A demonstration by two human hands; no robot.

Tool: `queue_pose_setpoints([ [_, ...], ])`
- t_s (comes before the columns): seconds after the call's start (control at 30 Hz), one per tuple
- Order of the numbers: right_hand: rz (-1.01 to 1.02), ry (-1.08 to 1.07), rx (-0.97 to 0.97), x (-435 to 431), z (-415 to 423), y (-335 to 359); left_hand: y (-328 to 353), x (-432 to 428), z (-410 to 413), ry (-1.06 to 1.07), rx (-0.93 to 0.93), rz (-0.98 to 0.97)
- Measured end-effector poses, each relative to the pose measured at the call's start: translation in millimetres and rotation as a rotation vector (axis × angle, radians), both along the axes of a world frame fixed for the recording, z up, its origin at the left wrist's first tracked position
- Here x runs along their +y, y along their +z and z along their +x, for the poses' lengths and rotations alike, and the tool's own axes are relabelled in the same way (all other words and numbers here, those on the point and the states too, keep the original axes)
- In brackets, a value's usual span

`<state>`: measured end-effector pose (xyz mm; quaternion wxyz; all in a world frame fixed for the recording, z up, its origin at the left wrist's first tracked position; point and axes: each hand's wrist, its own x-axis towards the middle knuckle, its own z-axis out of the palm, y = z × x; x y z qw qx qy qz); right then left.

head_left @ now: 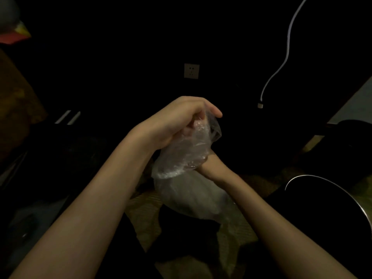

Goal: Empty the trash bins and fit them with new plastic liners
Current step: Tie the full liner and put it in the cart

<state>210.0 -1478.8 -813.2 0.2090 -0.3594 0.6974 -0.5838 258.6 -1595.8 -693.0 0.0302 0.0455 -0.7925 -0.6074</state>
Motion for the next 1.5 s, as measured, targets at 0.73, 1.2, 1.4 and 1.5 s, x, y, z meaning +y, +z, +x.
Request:
queue_pose_setpoints([
  [0.73, -0.339, -0.228, -0.160, 16.9, -34.1, 29.3, -119.0, 7.6, 33.8, 0.282, -0.002, -0.287],
  [1.2, -0.243, -0.279, 0.048, 37.6, -31.9, 56.2, -56.4, 25.4, 2.8, 0.450, 0.269, -0.071],
  [1.4, 0.094, -0.334, 0.507, 38.1, -22.3, 68.7, -52.2, 42.4, -14.7, 0.412, 0.273, 0.031],
  [1.5, 0.124, -0.347, 0.556, 39.8, -18.3, 75.8, -50.5, 46.0, -15.6, 0.385, 0.303, 0.033],
])
